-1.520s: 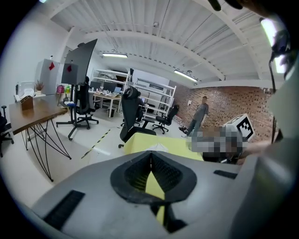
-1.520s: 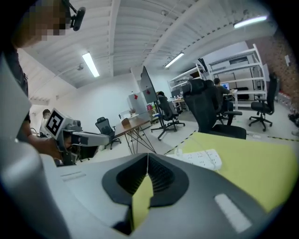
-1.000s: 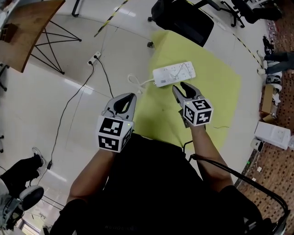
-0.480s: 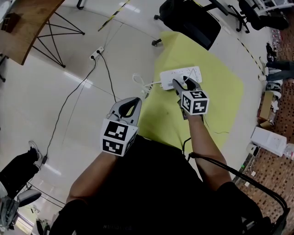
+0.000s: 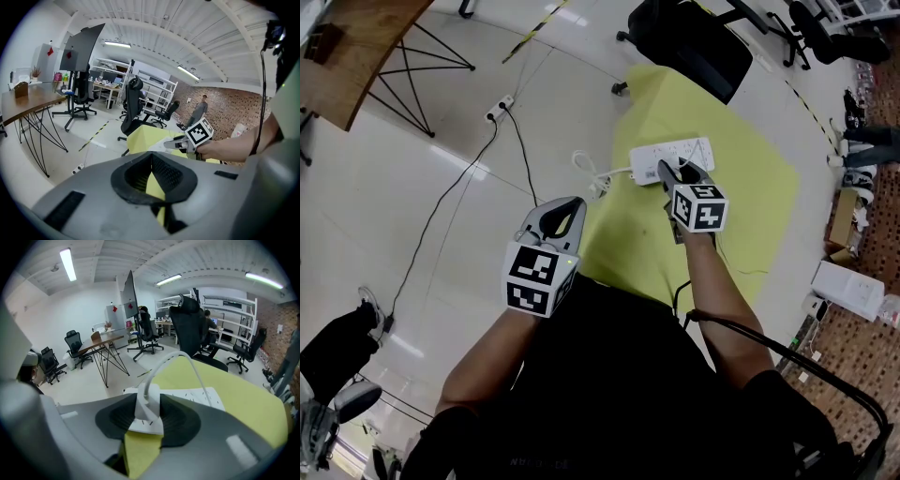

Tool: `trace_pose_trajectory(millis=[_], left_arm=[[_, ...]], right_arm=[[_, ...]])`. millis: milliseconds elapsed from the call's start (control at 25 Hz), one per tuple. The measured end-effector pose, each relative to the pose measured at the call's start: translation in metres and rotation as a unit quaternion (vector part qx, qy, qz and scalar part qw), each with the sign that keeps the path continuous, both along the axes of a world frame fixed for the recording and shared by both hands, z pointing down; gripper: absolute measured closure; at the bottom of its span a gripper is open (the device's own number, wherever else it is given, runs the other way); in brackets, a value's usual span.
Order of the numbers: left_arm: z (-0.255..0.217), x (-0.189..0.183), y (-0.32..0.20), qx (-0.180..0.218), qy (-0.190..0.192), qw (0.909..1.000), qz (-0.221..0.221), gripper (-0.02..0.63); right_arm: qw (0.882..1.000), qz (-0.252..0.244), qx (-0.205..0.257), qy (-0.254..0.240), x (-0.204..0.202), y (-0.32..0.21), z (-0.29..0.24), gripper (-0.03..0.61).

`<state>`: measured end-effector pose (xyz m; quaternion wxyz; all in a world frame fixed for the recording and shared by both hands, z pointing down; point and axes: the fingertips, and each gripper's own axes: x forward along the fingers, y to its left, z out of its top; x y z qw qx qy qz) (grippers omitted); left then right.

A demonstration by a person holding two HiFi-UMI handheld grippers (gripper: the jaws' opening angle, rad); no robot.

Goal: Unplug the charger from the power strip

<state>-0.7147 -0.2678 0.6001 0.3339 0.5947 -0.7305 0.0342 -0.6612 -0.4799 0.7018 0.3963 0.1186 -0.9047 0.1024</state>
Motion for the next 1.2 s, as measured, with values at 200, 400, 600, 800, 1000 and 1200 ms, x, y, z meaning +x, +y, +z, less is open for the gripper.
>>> trace_pose_trajectory(millis=[200,400,600,800,1000,1200], left_arm=[[-0.003,0.004,0.0,0.004,-0.002,1.0,0.006,0.607],[-0.005,0.006,0.001,0.006,-0.002,1.0,0.005,0.607],[-0.008,0.011,0.002,0.009,-0.004,0.9999,0.008,0.606],[-0.013,0.023,-0.001,0.019,0.002,0.9997,0.015,0.606],[-0.011,0.036,-0.006,0.018,0.003,0.9993,0.031,0.606],[-0.008,0.046,-0.006,0.014,0.006,0.9989,0.044,0.606]], right_arm=[[1.0,-0.005,0.009,-0.006,0.0,0.001,-0.009,0.44],[1.0,-0.007,0.01,-0.016,0.0,0.002,-0.02,0.441],[1.0,-0.01,0.005,-0.027,0.008,0.01,-0.031,0.44],[0.999,-0.013,-0.009,-0.032,0.027,0.027,-0.034,0.44],[0.999,-0.015,-0.034,-0.028,0.06,0.046,-0.029,0.44],[0.996,-0.023,-0.082,-0.015,0.095,0.083,-0.015,0.44]])
